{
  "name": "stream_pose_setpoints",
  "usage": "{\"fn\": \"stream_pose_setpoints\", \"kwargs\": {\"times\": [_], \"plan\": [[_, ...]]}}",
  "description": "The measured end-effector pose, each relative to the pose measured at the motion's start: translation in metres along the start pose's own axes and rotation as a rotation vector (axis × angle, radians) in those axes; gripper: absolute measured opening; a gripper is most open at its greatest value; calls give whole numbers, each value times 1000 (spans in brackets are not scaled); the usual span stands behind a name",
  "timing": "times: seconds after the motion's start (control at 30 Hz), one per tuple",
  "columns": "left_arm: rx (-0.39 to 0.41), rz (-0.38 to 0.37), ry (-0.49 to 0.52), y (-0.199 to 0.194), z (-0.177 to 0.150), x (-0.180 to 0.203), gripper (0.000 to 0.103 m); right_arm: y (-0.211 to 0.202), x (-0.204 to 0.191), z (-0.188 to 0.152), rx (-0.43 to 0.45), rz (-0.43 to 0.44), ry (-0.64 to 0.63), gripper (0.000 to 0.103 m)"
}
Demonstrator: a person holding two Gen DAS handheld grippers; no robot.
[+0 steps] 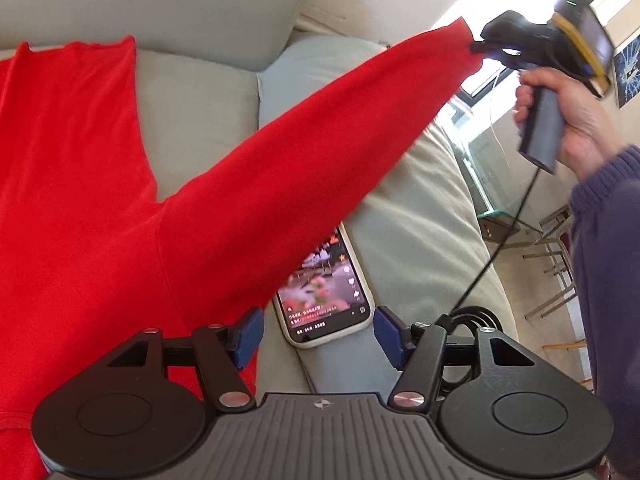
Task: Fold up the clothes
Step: 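Lower the sleeve onto the sofa and open the right gripper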
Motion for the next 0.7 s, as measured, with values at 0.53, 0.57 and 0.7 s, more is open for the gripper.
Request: {"fn": "stream_pose_setpoints", "kwargs": {"times": [0.53,0.57,0.7], "plan": [[-78,43,316,-16,-38,7,58,46,37,-50,-210,-34,190,70],[-76,76,369,-20,-44,9,58,31,43,-53,-248,22,234,73],[-64,233,524,-15,-62,19,56,-6,57,-89,-474,276,410,68]]}}
Point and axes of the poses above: each gripper's, at about its wrist camera, not at the fingertips, and y roughly the way its jaws point, x to its right, z to its top, the point moved 7 cm from there along y, roughly the way its jaws point, and after that the axes turned 12 degrees about y, right-handed, at the moved point
